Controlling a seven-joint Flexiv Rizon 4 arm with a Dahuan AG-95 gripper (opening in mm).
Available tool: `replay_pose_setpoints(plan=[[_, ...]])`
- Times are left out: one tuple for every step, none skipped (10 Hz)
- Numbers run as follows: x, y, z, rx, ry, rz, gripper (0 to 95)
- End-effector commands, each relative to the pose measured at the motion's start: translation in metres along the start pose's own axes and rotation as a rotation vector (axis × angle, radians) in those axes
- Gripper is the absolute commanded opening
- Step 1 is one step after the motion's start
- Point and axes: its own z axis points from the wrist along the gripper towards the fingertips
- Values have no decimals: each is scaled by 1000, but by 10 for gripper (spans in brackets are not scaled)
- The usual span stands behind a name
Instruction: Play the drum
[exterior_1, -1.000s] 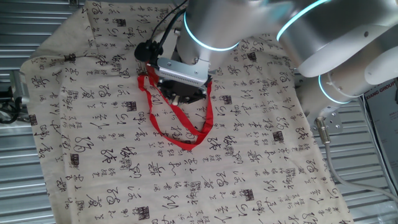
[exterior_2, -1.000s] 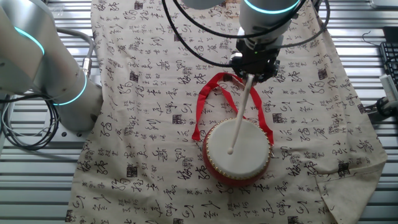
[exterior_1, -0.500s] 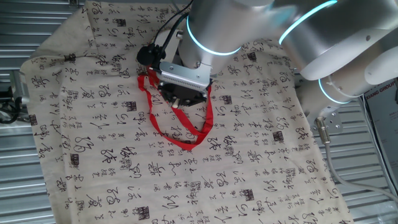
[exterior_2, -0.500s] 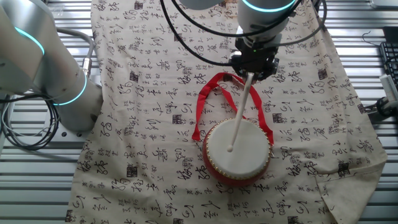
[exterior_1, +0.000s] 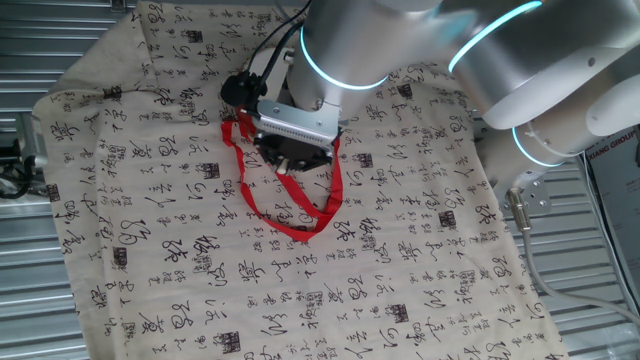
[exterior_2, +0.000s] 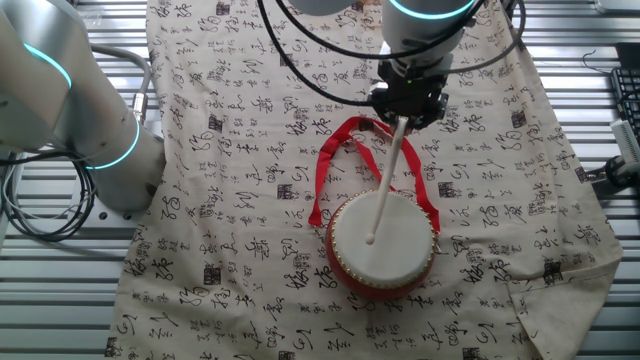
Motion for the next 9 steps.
replay_pose_setpoints(plan=[[0, -1, 2, 2, 1, -2, 0], [0, -1, 3, 2, 3, -4, 0], [0, -1, 4, 4, 1, -5, 0], [0, -1, 5, 5, -2, -5, 0], [0, -1, 7, 9, -4, -5, 0], [0, -1, 7, 9, -4, -5, 0], [1, -1, 9, 12, -8, -5, 0], [0, -1, 9, 12, -6, -8, 0], [0, -1, 9, 12, -7, -7, 0]])
